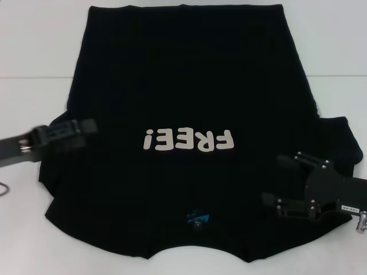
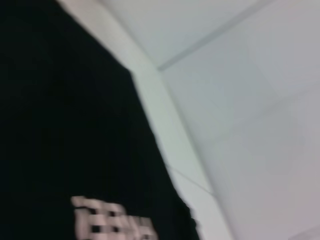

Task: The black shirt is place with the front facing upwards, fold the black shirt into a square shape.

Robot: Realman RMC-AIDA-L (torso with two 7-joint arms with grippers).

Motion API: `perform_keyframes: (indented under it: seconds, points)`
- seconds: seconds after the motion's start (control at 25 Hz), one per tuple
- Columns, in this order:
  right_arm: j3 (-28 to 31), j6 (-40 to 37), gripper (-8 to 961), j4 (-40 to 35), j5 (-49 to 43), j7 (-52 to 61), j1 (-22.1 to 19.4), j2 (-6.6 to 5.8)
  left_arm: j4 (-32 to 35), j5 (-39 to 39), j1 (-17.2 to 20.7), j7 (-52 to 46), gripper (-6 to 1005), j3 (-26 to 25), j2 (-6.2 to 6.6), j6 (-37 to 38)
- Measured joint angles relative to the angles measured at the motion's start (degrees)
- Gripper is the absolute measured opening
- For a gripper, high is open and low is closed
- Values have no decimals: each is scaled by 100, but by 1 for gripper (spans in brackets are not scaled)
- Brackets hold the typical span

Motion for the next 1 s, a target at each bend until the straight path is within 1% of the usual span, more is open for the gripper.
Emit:
perform_keyframes:
  seconds: [0.08, 0.2, 0.24, 0.4, 0.48, 0.52, 0.56, 0.76, 1.0]
  points:
    - [0, -3, 943, 0, 0, 31, 0, -1, 111, 170, 23, -424, 931, -67, 47, -137]
    - [0, 11, 943, -1, 0, 105, 0, -6, 163, 629, 40, -892, 932, -282, 143, -410]
    - [0, 22, 943, -1, 0, 113, 1, -7, 164, 695, 40, -929, 932, -320, 153, -442]
    - [0, 35, 943, -4, 0, 126, 25, -8, 138, 1133, 56, -1027, 933, -482, 163, -950]
    - [0, 39, 943, -4, 0, 130, 42, -4, 79, 1203, 55, -1034, 932, -464, 150, -1255]
    - [-1, 39, 943, -4, 0, 131, 57, 0, 48, 1214, 45, -1030, 932, -437, 115, -1530]
    - [-1, 39, 943, -4, 0, 131, 57, 0, 48, 1214, 45, -1030, 932, -437, 115, -1530]
    - [0, 40, 943, -4, 0, 133, 76, 0, 10, 1217, 13, -966, 932, -420, 11, -2162]
    - [-1, 2, 943, -4, 0, 133, 82, 0, -196, 1221, -90, -793, 932, -417, -25, -2561]
